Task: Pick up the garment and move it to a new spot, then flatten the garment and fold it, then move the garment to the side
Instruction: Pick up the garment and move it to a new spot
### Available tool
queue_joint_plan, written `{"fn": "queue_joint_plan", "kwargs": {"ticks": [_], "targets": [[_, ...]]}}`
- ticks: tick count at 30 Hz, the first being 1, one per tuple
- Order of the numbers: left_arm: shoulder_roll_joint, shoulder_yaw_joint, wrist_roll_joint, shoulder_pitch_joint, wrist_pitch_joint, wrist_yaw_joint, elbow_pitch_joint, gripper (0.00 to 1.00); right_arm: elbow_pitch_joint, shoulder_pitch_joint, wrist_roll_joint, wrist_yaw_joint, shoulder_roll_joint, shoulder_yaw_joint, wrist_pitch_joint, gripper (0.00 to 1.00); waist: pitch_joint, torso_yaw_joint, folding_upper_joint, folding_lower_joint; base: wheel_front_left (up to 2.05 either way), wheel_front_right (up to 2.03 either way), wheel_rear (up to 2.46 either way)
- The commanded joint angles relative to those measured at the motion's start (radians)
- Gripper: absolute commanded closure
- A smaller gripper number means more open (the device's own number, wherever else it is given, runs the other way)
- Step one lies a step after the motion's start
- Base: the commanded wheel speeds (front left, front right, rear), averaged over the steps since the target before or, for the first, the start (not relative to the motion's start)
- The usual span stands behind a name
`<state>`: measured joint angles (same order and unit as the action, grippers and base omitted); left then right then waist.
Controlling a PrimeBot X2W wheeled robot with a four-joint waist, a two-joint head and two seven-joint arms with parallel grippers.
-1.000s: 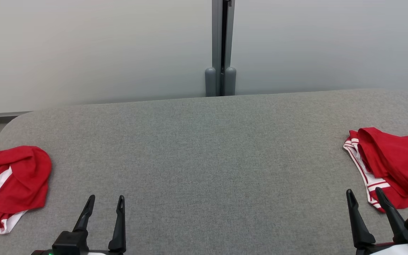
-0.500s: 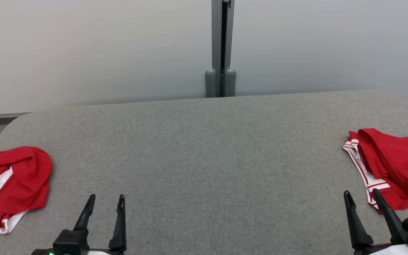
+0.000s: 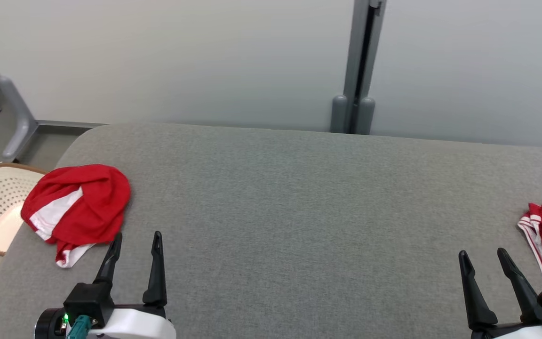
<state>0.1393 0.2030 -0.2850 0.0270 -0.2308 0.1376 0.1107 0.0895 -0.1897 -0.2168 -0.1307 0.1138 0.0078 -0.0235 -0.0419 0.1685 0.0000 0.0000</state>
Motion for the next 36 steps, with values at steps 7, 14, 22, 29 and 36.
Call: {"fn": "queue_joint_plan", "kwargs": {"ticks": [7, 14, 22, 29, 36], "targets": [[0.019, -0.027, 0.003, -0.025, -0.017, 0.014, 0.019, 0.0, 0.016, 0.006, 0.006, 0.0, -0.006, 0.017, 0.001, 0.0, -0.012, 0.155, 0.0, 0.0, 0.0, 0.0, 0.0], [0.032, -0.043, -0.005, -0.015, -0.025, 0.013, 0.037, 0.0, 0.005, 0.021, 0.008, 0.0, -0.001, 0.034, 0.007, 0.0, -0.013, 0.212, 0.0, 0.0, 0.0, 0.0, 0.0], [0.03, -0.045, -0.013, -0.018, -0.029, 0.008, 0.052, 0.0, 0.009, 0.022, 0.011, 0.0, 0.007, 0.034, 0.013, 0.0, -0.005, 0.227, 0.0, 0.0, 0.0, 0.0, 0.0], [0.027, -0.044, -0.025, -0.048, -0.032, -0.005, 0.085, 0.0, 0.019, 0.028, 0.013, 0.0, 0.017, 0.034, 0.023, 0.0, 0.017, 0.221, 0.0, 0.0, 0.0, 0.0, 0.0], [-0.002, -0.069, -0.081, -0.136, -0.033, -0.035, 0.166, 0.0, 0.051, 0.073, 0.01, 0.0, 0.048, 0.029, 0.056, 0.0, 0.128, 0.19, 0.0, 0.0, 0.0, 0.0, 0.0]]}}
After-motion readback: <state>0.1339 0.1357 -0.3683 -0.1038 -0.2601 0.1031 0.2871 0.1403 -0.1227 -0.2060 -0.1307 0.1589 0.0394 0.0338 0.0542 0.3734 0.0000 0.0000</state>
